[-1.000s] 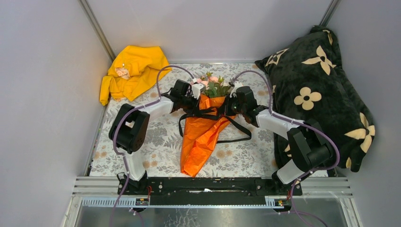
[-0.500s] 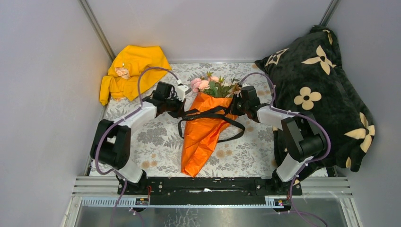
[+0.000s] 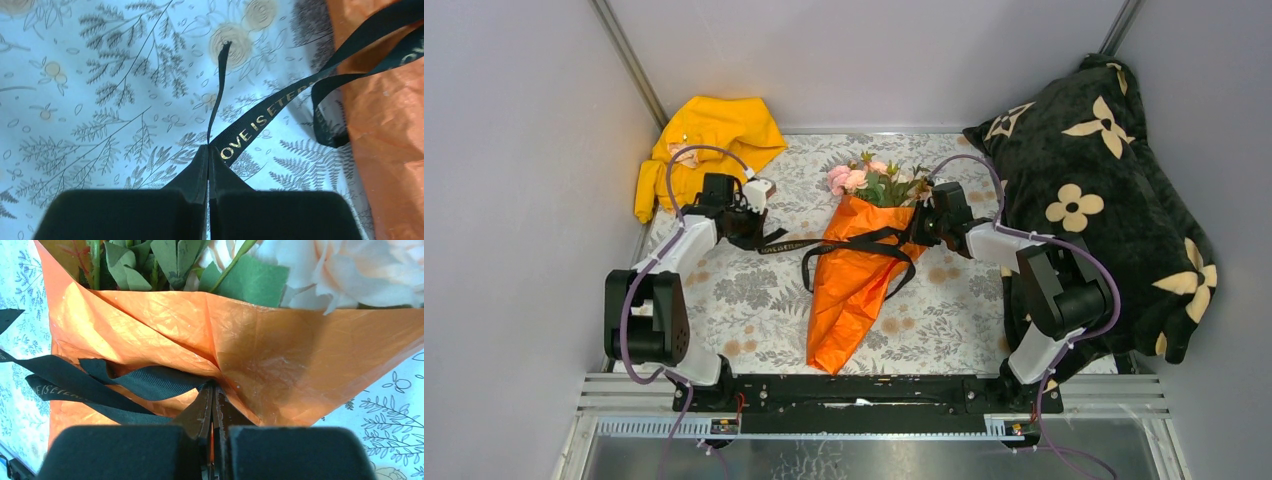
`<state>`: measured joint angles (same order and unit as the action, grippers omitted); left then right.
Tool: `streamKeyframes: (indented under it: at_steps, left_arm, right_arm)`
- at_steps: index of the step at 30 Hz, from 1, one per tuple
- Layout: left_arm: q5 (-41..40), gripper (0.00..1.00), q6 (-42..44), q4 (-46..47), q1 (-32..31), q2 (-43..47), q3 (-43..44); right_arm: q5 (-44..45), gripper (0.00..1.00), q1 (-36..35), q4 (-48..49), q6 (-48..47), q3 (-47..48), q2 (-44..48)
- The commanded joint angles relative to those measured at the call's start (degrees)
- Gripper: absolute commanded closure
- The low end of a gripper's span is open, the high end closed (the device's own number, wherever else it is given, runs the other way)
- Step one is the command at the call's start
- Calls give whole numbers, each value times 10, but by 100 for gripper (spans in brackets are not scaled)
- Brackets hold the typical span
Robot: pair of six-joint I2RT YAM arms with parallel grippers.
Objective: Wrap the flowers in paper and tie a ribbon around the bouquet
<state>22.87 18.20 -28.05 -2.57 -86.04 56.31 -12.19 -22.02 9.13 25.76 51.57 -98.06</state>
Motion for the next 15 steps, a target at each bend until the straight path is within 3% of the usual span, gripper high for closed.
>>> streamKeyframes:
  at_steps: [1, 3, 4, 9, 13, 15]
  left_arm:
    - [-20, 91, 35, -31, 12, -12, -4]
    - [-18, 65, 36, -34, 10, -13, 13]
    - [-14, 58, 33, -34, 10, -12, 28]
    - [13, 47, 57, -34, -46, 8, 114]
    - [117, 29, 235, -92, -157, 7, 106]
    - [119, 23, 271, -90, -205, -16, 99]
  right_arm:
    - [-28, 100, -3, -4, -7, 26, -11]
    - [-34, 100, -3, -6, -6, 29, -12]
    - [-35, 100, -3, -7, -6, 30, -13]
    - [-39, 100, -5, -16, -4, 40, -10]
    - [-39, 100, -5, -19, -2, 44, -6]
    - [-40, 100, -6, -21, -1, 45, -5]
